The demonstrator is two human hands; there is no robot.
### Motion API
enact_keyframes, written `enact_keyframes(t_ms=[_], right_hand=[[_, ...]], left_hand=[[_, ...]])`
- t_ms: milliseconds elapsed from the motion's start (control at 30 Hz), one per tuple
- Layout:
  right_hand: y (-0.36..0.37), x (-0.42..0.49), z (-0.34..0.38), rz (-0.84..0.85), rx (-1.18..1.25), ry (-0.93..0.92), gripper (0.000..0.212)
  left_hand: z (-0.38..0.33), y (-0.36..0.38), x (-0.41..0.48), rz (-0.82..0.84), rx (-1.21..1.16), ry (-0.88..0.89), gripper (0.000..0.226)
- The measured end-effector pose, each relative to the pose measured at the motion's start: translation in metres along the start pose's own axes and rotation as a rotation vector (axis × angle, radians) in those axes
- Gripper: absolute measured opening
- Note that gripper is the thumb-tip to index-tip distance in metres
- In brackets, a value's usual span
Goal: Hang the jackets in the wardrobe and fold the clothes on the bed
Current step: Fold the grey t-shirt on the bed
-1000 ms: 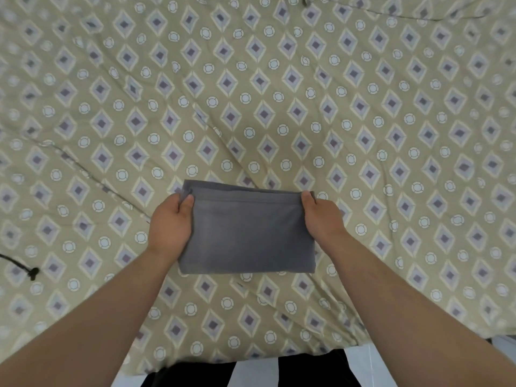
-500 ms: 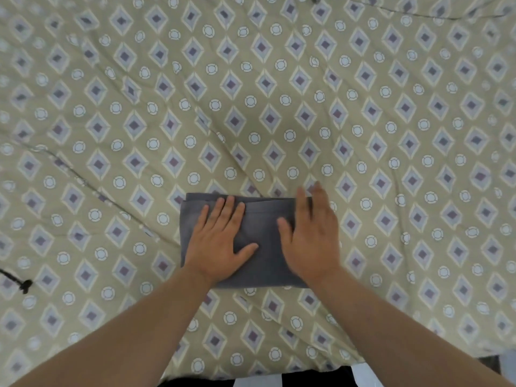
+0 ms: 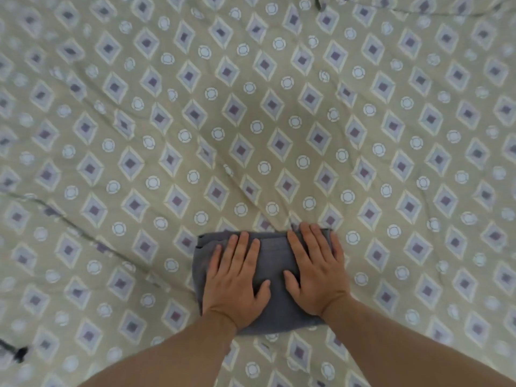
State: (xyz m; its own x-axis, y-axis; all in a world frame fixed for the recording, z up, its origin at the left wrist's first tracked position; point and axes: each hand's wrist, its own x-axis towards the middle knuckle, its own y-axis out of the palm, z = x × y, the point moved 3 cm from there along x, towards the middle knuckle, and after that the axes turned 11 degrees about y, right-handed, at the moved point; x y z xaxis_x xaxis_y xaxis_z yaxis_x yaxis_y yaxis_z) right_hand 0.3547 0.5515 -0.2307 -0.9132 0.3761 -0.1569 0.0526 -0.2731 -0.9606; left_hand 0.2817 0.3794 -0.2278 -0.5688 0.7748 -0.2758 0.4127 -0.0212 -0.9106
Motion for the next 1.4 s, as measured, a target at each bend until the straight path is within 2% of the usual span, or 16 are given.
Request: enact_keyframes(t_ms=[200, 400, 933, 1100, 1167, 1400], right_hand=[[0.003, 0.002, 0.001, 0.026, -0.043, 0.007, 0.073], [0.001, 0.002, 0.002, 0.040, -0.047, 0.014, 0.072], [0.001, 0.000, 0.001, -0.067, 0.005, 0.001, 0.071], [0.000, -0.002, -0.001, -0.154, 0.073, 0.011, 0.071], [0.002, -0.003, -0.004, -0.184, 0.118, 0.064, 0.073], [0.003, -0.013, -0.009, -0.184, 0.260, 0.460, 0.090]], left_hand=[[0.000, 0.001, 0.002, 0.050, 0.040, 0.001, 0.081], [-0.001, -0.004, 0.002, 0.030, 0.050, 0.004, 0.079], [-0.006, -0.006, 0.000, -0.062, 0.072, -0.014, 0.077], [-0.006, -0.004, -0.001, -0.077, 0.076, -0.015, 0.077], [-0.005, -0.002, -0.001, -0.085, 0.076, -0.015, 0.077], [-0.002, 0.002, -0.001, -0.104, 0.060, -0.010, 0.080]])
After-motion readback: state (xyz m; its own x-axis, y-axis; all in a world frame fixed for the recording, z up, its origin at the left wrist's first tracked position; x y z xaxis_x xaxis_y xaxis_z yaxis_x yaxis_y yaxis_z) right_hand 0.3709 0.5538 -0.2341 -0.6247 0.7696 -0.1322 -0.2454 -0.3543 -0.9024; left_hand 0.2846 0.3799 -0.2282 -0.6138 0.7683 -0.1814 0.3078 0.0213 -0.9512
